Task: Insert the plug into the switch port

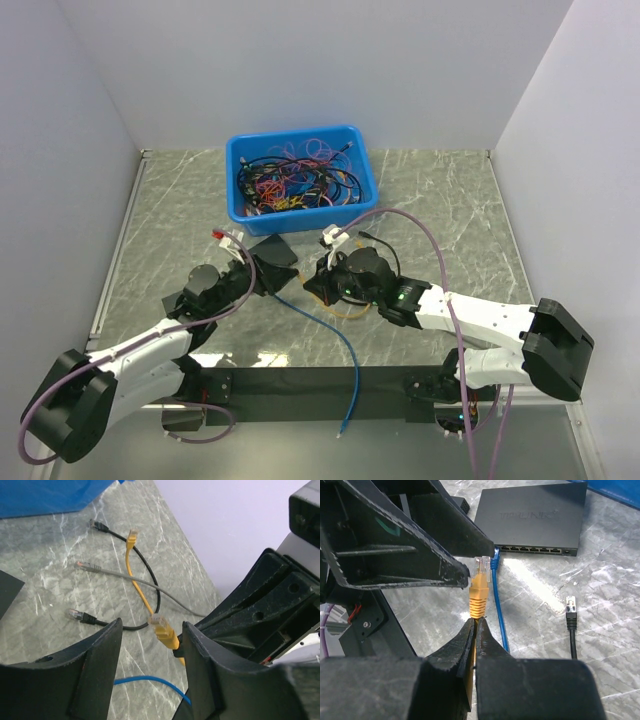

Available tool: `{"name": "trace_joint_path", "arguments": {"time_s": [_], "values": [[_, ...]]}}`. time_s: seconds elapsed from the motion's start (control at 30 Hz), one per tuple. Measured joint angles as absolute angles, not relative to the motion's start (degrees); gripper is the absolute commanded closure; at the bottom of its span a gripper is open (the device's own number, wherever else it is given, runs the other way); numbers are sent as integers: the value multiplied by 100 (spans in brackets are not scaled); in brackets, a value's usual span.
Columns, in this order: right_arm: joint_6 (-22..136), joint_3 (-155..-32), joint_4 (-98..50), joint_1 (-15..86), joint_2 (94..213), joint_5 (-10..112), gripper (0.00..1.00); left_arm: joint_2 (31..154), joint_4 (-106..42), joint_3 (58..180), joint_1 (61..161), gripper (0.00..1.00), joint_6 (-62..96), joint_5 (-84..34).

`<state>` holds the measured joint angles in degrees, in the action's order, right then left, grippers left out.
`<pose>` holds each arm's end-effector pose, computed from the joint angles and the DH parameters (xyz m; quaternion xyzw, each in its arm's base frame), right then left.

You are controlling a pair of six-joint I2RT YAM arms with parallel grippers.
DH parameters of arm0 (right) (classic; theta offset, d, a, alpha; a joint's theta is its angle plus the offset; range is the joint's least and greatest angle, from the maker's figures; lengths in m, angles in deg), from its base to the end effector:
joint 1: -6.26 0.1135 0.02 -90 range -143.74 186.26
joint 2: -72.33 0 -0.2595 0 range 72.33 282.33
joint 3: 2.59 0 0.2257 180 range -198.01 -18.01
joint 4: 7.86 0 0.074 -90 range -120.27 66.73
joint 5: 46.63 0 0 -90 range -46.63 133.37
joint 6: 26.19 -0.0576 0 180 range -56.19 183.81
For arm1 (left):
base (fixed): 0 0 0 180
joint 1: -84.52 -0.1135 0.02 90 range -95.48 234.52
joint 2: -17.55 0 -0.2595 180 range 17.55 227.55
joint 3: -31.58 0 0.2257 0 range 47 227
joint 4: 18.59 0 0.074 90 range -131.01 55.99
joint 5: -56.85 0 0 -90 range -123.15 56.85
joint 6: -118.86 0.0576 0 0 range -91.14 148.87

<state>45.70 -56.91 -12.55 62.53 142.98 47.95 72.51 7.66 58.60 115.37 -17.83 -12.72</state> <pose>0.1479 0.2298 0.2477 -0.2906 0.7709 0.3682 0.4308 0.1600 -0.1190 0.2164 0.0251 0.7164 -0.5285 0.4548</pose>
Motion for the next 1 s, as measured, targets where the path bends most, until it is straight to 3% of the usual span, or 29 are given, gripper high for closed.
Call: {"name": "trace_joint_path", "arguments": {"time_s": [0.23, 0.7, 1.0], "values": [[4570, -5691, -1255, 6259, 14300, 4797, 100, 7334, 1072, 5860, 11568, 46, -1899, -1338], [4568, -5691, -1255, 6275, 14300, 4795, 100, 7605, 1487, 5860, 11624, 64, -2054, -1327], [4568, -5691, -1258, 6277, 14300, 4793, 100, 7640, 1642, 5836, 11668, 69, -2048, -1316]]}}
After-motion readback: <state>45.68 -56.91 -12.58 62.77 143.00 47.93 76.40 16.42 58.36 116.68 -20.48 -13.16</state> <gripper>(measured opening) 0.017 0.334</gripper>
